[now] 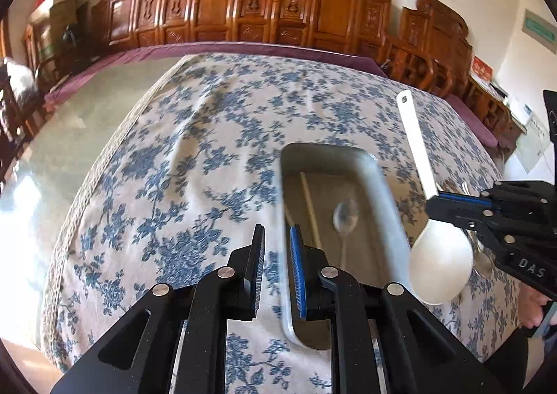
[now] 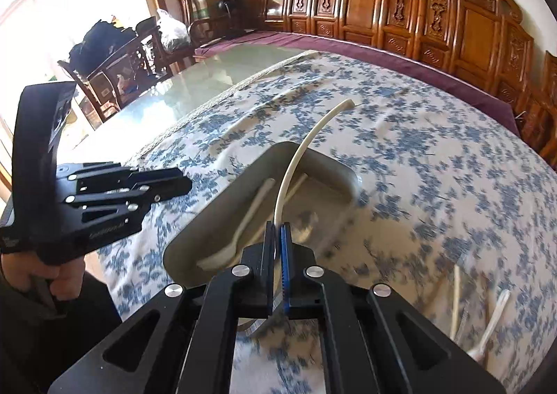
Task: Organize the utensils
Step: 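Lower the white plastic spoon into the tray and open the right tool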
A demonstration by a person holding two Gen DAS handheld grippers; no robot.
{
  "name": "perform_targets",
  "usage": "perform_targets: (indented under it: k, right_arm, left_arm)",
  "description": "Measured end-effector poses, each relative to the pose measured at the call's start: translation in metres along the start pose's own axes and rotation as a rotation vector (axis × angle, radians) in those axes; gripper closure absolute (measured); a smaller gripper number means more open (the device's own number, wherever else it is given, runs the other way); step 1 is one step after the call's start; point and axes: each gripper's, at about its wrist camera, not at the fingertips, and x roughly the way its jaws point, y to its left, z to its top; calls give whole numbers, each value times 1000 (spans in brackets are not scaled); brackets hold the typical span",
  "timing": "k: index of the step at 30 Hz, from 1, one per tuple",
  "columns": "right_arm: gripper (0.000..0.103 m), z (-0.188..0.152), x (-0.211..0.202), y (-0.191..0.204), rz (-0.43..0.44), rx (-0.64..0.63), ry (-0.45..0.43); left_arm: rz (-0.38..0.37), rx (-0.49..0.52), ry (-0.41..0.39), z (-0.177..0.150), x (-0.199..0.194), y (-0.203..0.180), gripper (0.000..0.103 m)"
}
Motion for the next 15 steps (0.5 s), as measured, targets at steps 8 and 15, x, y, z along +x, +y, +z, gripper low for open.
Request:
perform_targets:
  k: [8, 15]
  right_arm:
    - [99, 5, 58, 12, 4, 3, 88]
    - [98, -4, 73, 25, 20, -13, 111]
  left_arm:
    - [11, -41, 7, -1, 5, 15, 89]
    - [8, -35, 5, 0, 3, 15, 89]
